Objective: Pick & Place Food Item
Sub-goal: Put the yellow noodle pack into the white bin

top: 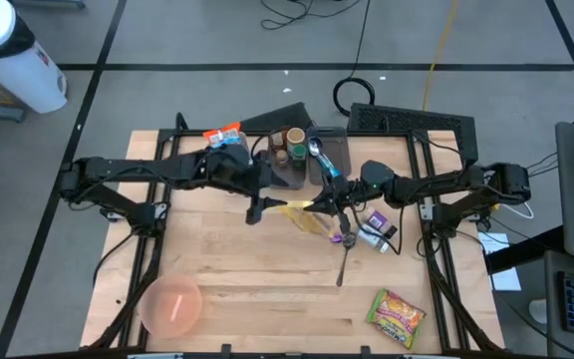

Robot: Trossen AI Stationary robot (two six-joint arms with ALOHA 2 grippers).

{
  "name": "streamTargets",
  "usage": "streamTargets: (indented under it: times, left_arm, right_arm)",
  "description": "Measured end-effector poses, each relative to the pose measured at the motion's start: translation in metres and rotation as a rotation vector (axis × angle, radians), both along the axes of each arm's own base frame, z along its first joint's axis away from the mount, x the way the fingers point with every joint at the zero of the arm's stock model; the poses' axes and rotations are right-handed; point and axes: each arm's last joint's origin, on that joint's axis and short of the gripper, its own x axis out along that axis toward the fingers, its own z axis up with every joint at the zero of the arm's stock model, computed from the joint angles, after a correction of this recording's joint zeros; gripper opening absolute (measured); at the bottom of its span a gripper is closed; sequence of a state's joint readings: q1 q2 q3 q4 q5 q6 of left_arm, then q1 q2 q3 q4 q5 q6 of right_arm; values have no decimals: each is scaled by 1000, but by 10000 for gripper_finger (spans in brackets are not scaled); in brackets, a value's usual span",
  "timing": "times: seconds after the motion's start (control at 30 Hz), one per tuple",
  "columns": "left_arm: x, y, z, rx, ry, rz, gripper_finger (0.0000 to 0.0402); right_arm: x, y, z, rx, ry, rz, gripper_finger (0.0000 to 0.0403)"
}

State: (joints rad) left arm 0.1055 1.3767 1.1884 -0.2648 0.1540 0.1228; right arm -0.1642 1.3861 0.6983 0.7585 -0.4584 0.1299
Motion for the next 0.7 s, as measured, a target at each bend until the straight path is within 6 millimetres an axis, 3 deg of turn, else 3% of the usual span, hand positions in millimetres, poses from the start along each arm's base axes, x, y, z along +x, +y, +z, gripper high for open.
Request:
streamTargets:
  times: [0.2,0.43,0.7]
  left_arm:
    - [1,-2,9,-67,33,-75,235]
    - [11,4,-6,-108,85,-63,235]
    - [16,10,-14,-209,116,-104,234]
  right_arm:
    - [0,0,2,19,-16,17,0]
    - [7,1,20,19,-32,78,0]
    - [10,1,23,-4,-11,73,0]
